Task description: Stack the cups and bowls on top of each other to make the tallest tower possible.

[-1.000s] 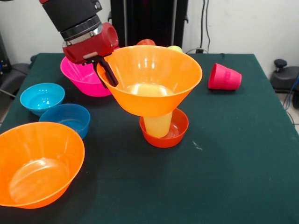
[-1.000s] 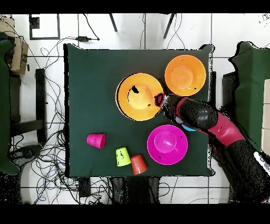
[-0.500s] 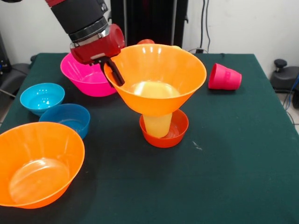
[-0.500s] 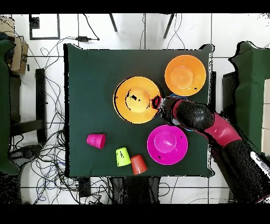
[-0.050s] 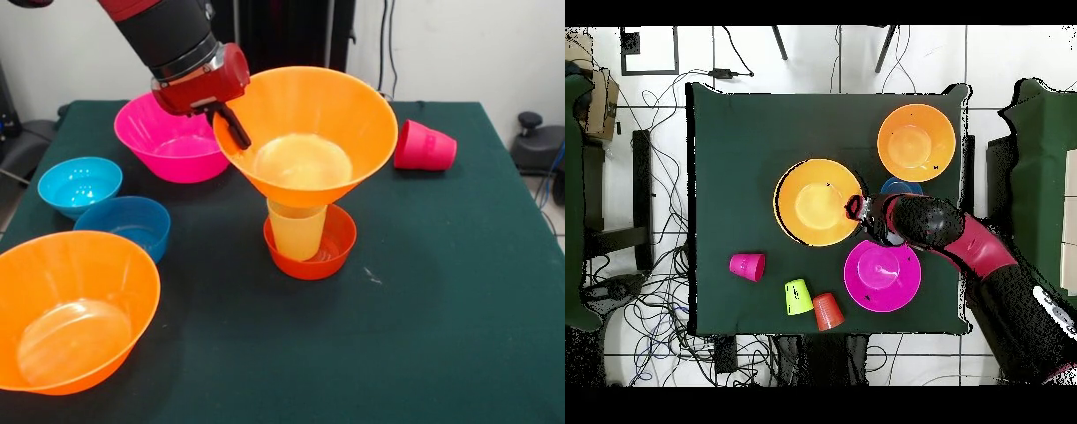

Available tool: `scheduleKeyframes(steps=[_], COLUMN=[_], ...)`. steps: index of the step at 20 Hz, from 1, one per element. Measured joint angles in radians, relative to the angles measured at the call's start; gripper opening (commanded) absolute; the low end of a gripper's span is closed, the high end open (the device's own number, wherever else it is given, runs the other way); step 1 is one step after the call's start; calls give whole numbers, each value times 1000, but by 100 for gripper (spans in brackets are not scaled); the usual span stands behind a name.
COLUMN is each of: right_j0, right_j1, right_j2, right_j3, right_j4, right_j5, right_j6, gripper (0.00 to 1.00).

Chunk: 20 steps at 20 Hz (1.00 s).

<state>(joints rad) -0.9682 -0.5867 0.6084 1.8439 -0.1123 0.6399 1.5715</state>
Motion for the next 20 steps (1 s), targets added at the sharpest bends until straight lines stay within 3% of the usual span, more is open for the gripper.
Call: scheduleKeyframes(steps=[20], right_j0=[-6], right_j1=[0], right_j2=[-4], right_j3=[0], right_j4=[3], right_j5=[25], right_j6=[0], gripper=[0])
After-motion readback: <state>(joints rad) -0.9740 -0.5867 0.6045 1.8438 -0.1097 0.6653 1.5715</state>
